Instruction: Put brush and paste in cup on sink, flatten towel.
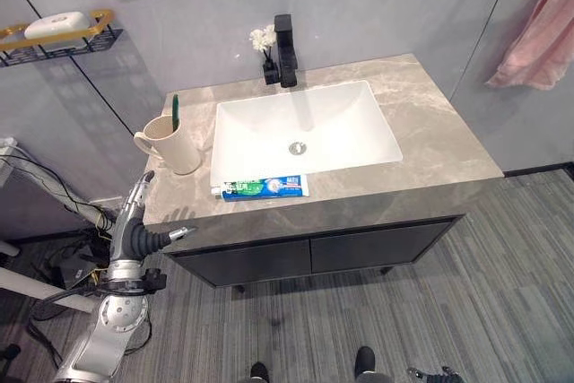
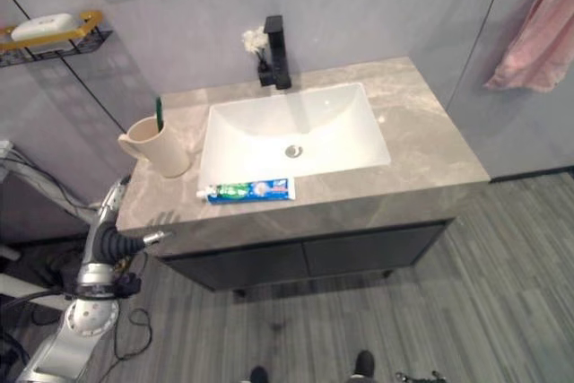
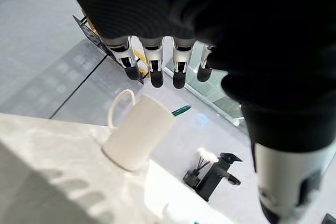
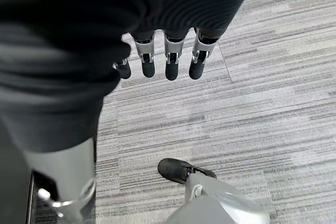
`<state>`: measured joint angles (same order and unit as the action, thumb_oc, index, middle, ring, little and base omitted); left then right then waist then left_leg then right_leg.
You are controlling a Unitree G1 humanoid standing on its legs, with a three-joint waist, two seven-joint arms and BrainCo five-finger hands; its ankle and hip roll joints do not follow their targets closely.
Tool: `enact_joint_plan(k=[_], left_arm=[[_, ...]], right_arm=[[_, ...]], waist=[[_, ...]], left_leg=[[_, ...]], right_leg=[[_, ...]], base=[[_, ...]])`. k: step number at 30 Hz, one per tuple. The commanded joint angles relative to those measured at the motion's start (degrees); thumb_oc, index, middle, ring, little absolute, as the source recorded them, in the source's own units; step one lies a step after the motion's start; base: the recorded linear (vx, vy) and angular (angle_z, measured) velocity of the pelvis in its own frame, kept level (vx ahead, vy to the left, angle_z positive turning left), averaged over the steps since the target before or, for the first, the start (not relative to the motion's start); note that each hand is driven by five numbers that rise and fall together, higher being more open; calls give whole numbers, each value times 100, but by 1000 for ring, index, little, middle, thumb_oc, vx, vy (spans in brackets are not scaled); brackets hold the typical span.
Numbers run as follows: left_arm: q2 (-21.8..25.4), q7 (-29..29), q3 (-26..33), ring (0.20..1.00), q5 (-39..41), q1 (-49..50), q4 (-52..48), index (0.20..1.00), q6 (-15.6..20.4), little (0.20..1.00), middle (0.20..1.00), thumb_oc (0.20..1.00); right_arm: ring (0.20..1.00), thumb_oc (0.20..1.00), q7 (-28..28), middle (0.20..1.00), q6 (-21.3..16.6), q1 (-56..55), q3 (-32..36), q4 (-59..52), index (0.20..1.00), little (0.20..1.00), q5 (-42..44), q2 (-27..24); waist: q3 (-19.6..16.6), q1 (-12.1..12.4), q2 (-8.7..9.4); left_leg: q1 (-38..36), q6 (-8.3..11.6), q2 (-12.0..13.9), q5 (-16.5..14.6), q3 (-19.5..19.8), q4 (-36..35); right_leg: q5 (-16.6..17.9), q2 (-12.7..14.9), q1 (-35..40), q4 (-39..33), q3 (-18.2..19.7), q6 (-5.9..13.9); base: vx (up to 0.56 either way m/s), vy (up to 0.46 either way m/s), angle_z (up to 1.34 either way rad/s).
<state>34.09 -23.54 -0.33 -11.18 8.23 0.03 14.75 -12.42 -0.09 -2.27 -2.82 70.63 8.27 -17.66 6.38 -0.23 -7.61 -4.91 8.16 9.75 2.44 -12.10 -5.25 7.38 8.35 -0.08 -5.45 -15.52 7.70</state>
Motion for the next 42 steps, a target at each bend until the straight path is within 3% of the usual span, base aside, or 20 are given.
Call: enact_joint_plan(k=[1, 7, 14, 25, 42], left_arm=[[355, 18, 208, 1000, 252, -535, -62, 1000, 267, 1000, 1000, 1000], [477, 216, -53, 1000, 409, -788, 173, 1000, 284, 1000, 1000, 1000], [313, 448, -262, 1000, 758, -861, 566, 1000, 232, 1000, 1000, 1000], [321, 722, -351, 1000, 927, -1001, 1015, 1000, 128, 1000, 1000, 1000], [576, 514, -329, 1000, 675, -1363, 1451, 1000, 29, 1000, 1000, 1000]], right_arm=[[1000, 1000, -26, 1000, -16, 353, -25, 70, 1000, 1000, 105, 220], [1000, 1000, -37, 1000, -33, 428, 36, 66, 1000, 1000, 209, 143], [1000, 1000, -88, 1000, -63, 398, 278, 140, 1000, 1000, 517, 157], [1000, 1000, -39, 1000, -71, 343, 367, 179, 1000, 1000, 626, 140], [1000, 1000, -57, 1000, -137, 371, 339, 104, 1000, 1000, 687, 137]], waist=[[226, -101, 462], [229, -230, 342], [234, -343, 255], [246, -422, 244], [320, -476, 227]], left_leg=[[15, 136, -3, -538, 345, 25], [31, 129, -16, -543, 272, 25], [53, 114, -12, -544, 212, 25], [35, 118, -3, -560, 129, 25], [226, 131, -7, -515, 117, 25]], right_leg=[[-770, 566, 359, 45, -6, 571], [-737, 574, 253, 45, 95, 585], [-718, 584, 153, 45, 186, 591], [-713, 580, 113, 45, 251, 612], [-641, 584, -145, 45, 322, 646]], base=[[8, 2, -6], [8, 10, -9], [9, 7, -9], [3, 0, -1], [3, -1, -3]])
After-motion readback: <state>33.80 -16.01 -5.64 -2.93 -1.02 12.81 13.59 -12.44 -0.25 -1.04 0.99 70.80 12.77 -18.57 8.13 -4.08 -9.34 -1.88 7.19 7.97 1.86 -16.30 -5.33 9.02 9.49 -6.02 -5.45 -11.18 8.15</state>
